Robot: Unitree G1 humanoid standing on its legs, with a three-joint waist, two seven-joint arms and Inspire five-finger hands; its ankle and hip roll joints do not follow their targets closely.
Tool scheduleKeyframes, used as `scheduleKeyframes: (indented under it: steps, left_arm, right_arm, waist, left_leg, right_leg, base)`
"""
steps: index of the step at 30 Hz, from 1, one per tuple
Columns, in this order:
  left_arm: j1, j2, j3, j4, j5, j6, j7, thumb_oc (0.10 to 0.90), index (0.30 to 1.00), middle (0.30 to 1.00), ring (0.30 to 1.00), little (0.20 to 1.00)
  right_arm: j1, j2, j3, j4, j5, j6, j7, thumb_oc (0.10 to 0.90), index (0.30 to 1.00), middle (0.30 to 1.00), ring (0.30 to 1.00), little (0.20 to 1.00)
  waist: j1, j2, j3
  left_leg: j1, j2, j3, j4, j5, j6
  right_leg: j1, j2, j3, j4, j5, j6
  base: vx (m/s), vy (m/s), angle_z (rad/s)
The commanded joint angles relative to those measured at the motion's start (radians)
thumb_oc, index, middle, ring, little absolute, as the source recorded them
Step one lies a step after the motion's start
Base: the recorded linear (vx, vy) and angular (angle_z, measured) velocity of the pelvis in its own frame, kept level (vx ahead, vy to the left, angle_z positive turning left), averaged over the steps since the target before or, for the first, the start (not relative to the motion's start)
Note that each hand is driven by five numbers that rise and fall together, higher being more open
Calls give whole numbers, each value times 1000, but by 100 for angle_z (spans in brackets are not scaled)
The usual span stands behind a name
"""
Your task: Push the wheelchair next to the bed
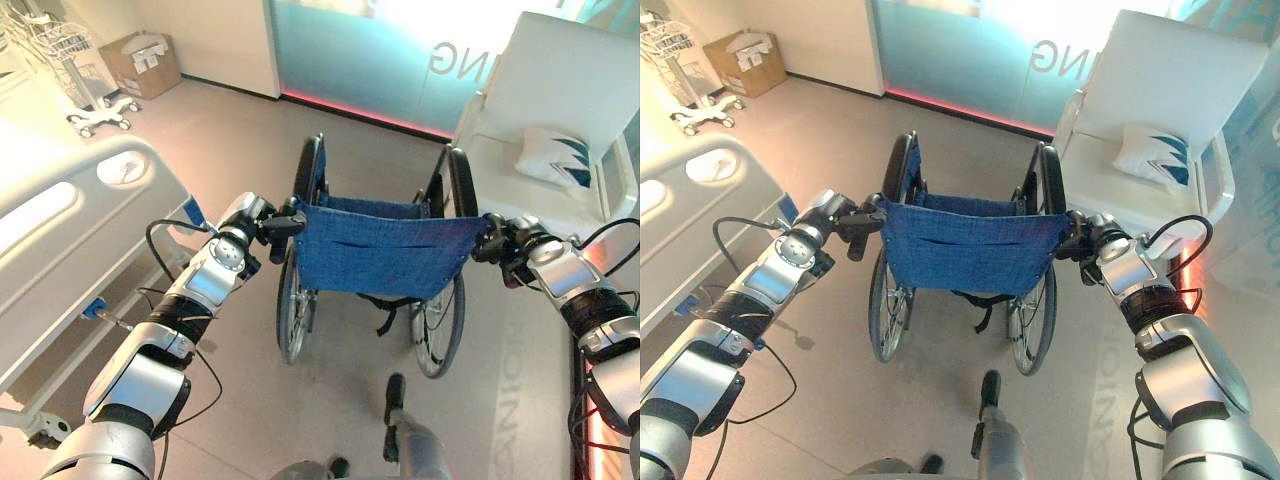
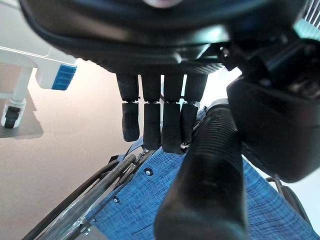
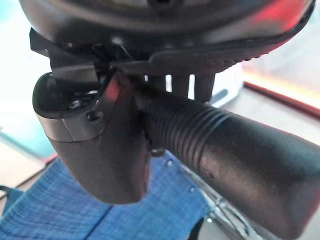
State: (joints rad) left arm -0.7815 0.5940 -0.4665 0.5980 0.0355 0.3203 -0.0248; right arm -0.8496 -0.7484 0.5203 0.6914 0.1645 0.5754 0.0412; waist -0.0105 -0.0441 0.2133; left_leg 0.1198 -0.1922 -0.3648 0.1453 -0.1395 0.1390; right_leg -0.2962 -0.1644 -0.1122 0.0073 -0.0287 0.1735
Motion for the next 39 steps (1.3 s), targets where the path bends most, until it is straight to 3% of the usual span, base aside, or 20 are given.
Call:
scheduleKeyframes:
  steps: [1,4,6,7,8,10,12,15,16,18,20,21,25,26,27,30,34,35,36,39]
  left_arm:
    - [115,67,-33,17,73,-23,-83,400,300,300,300,300]
    - [112,59,-36,49,101,4,-121,400,300,300,300,300]
    - [107,54,-42,79,106,26,-136,400,300,300,300,300]
    - [95,42,-51,104,113,44,-133,400,300,300,300,300]
    - [90,38,-54,111,109,53,-129,400,300,300,300,300]
    - [64,14,-66,153,93,54,-109,400,300,300,300,300]
    - [53,6,-73,162,87,48,-100,400,300,300,300,300]
    - [44,-16,-85,188,90,21,-90,400,300,300,300,300]
    - [46,-18,-85,190,93,19,-89,400,300,300,300,300]
    - [33,-27,-89,192,114,22,-106,400,300,300,300,300]
    - [35,-38,-87,186,129,29,-101,400,300,300,300,300]
    - [41,-39,-84,173,132,34,-92,400,300,300,300,300]
    - [69,-1,-73,109,89,40,-69,400,300,300,300,300]
    - [70,1,-72,106,86,41,-68,400,300,300,300,300]
    - [78,10,-56,106,68,33,-64,400,300,300,300,300]
    - [87,39,-33,108,25,-3,-74,400,300,300,300,300]
    - [86,58,-21,101,-12,-16,-96,400,300,300,300,300]
    - [86,59,-21,101,-29,-30,-86,400,300,300,300,300]
    - [88,64,-28,93,-66,-34,-76,400,300,300,300,300]
    - [88,49,-30,102,-91,-49,-56,400,300,300,300,300]
  right_arm:
    - [-178,-48,69,-126,-10,-114,118,400,300,300,300,300]
    - [-205,-47,88,-112,27,-99,127,400,300,300,300,300]
    - [-222,-40,101,-106,32,-96,138,400,300,300,300,300]
    - [-234,-35,113,-100,17,-103,146,400,300,300,300,300]
    - [-241,-37,121,-99,19,-107,151,400,300,300,300,300]
    - [-268,-32,140,-104,51,-114,140,400,300,300,300,300]
    - [-274,-32,142,-109,57,-117,140,400,300,300,300,300]
    - [-268,-29,156,-106,55,-138,137,400,300,300,300,300]
    - [-266,-29,159,-105,63,-142,133,400,300,300,300,300]
    - [-261,-21,160,-100,106,-135,101,400,300,300,300,300]
    - [-257,0,160,-89,119,-135,74,400,300,300,300,300]
    - [-256,26,159,-78,108,-141,63,400,300,300,300,300]
    - [-235,63,149,-84,31,-170,86,400,300,300,300,300]
    - [-235,65,148,-82,23,-172,92,400,300,300,300,300]
    - [-233,73,146,-67,-1,-190,112,400,300,300,300,300]
    - [-205,81,134,-45,-20,-207,146,400,300,300,300,300]
    - [-193,88,130,-36,-31,-199,166,400,300,300,300,300]
    - [-183,90,126,-27,-31,-211,164,400,300,300,300,300]
    - [-166,86,119,-25,-37,-232,161,400,300,300,300,300]
    - [-155,83,124,-24,-45,-251,161,400,300,300,300,300]
  waist:
    - [60,-25,26]
    - [55,-20,3]
    - [50,-19,-1]
    - [39,-15,-7]
    - [34,-13,-9]
    - [10,-1,-22]
    - [1,-1,-26]
    - [-20,-6,-37]
    - [-20,-7,-37]
    - [9,-25,-13]
    - [53,-27,33]
    - [79,-16,54]
    - [169,37,83]
    - [174,37,82]
    - [173,32,69]
    - [188,15,23]
    - [204,10,-10]
    - [211,8,-25]
    - [207,4,-39]
    - [185,16,-36]
  left_leg:
    - [-42,77,178,52,-60,-77]
    - [-34,137,193,53,-47,-108]
    - [-14,185,212,53,-21,-136]
    - [13,233,233,39,25,-159]
    - [22,249,240,36,44,-167]
    - [47,314,272,42,156,-200]
    - [46,332,289,60,194,-207]
    - [45,372,321,163,306,-226]
    - [40,371,318,176,314,-228]
    - [-93,335,330,256,323,-210]
    - [-208,248,337,275,252,-184]
    - [-284,196,369,221,262,-186]
    - [-425,87,430,6,351,-195]
    - [-424,85,433,0,353,-194]
    - [-390,95,462,13,292,-164]
    - [-342,89,447,45,198,-119]
    - [-301,91,433,21,187,-103]
    - [-297,90,428,9,187,-90]
    - [-278,78,398,2,182,-74]
    - [-228,83,357,6,155,-64]
  right_leg:
    - [81,-14,48,43,230,-18]
    - [111,16,36,120,149,-42]
    - [123,14,8,140,130,-46]
    - [134,17,-21,137,121,-53]
    - [137,20,-30,137,118,-56]
    - [151,36,-72,148,85,-79]
    - [159,41,-89,149,73,-91]
    - [185,62,-119,149,40,-133]
    - [190,65,-120,147,37,-137]
    - [262,81,-116,131,9,-157]
    - [324,104,-91,114,0,-154]
    - [373,133,-80,94,-8,-154]
    - [505,221,5,49,-43,-151]
    - [509,220,8,49,-46,-150]
    - [495,208,1,59,-54,-144]
    - [511,174,-20,100,-79,-122]
    - [521,160,-30,208,-53,-93]
    - [524,157,-27,292,-16,-75]
    - [473,156,-1,430,75,-44]
    - [346,114,-4,498,128,-44]
  base:
    - [454,-308,62]
    - [450,-316,56]
    - [398,-274,81]
    - [313,-241,53]
    - [348,-268,49]
    - [330,-236,38]
    - [230,-160,45]
    - [286,-163,29]
    - [295,-190,38]
    - [348,-243,22]
    - [348,-157,18]
    - [349,-58,-5]
    - [475,-1,-73]
    - [331,93,-123]
    - [278,119,-114]
    - [422,137,-128]
    - [279,89,1]
    - [336,115,54]
    - [332,105,35]
    - [289,0,27]
